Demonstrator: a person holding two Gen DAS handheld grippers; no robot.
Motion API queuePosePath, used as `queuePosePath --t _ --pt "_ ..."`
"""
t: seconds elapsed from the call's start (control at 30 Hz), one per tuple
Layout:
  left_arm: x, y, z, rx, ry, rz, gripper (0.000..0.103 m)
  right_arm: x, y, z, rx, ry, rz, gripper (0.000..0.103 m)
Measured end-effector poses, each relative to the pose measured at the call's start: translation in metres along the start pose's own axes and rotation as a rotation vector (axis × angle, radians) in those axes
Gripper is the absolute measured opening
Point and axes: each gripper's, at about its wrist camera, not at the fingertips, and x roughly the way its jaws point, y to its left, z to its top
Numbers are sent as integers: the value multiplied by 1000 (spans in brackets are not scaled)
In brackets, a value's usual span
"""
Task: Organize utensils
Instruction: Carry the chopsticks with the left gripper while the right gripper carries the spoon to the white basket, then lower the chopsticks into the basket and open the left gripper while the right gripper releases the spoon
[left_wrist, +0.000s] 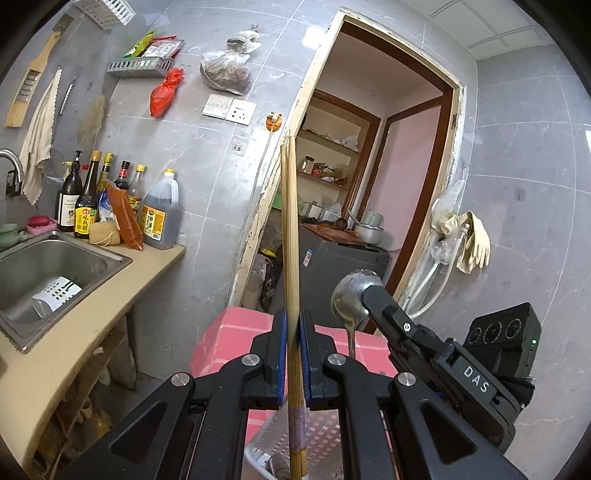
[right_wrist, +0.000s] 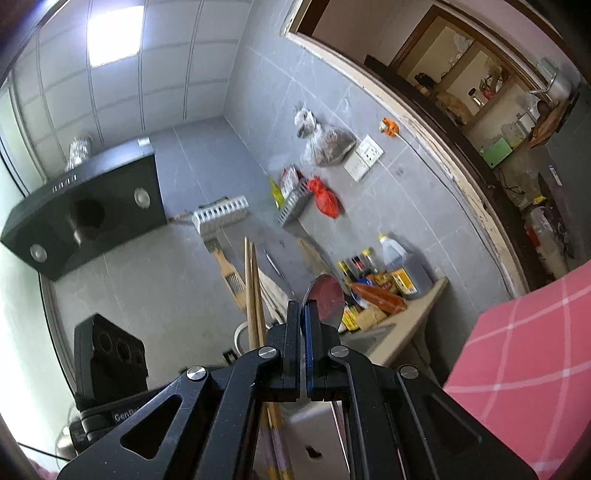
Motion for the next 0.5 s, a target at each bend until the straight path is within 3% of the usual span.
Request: queuePosePath --t 0.23,0.5 --pt "-4 -1 -11 24 -1 3 7 -13 7 0 -36 71 -36 3" --pt "-14 0 -13 36 47 -47 8 -27 34 0 -251 228 -154 3"
